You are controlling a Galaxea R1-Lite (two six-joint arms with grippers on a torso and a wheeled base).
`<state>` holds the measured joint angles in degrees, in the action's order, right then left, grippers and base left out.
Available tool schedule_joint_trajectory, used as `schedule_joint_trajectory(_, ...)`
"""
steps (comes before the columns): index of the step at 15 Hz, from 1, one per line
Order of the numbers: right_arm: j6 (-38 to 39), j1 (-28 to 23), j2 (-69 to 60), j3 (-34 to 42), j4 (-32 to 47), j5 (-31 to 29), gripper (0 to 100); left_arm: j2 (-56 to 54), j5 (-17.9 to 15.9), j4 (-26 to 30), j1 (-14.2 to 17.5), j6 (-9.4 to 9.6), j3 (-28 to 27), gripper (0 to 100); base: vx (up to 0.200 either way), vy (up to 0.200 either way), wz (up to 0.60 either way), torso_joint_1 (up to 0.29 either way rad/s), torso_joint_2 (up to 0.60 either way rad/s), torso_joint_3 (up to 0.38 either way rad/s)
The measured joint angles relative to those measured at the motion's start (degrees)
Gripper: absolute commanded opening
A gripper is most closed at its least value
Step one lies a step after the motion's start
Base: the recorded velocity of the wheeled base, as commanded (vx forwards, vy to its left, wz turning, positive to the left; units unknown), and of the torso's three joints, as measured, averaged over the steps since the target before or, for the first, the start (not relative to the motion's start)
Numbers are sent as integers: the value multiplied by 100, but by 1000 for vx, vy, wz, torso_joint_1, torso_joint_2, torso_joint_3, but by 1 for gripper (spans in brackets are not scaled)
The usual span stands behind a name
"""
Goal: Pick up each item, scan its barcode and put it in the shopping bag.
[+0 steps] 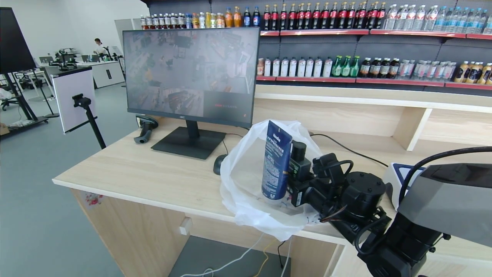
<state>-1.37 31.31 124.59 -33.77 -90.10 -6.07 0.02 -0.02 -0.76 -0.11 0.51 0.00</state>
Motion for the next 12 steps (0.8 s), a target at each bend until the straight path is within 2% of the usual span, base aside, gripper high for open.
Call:
schedule_joint_trajectory(4,44,6,2,6,11,-6,0,0,2,0,4,9,0,100,0,0,0,0,0,0)
schedule_joint_trajectory(5,63,9,5,-10,20,-6,100,0,2,-2,4,9,0,100,0,0,0,0,0,0)
schedule_joint_trajectory(12,188,4,-55,28,24,-50,100,0,2,7,1,-11,0,100,0,0,0,0,0,0)
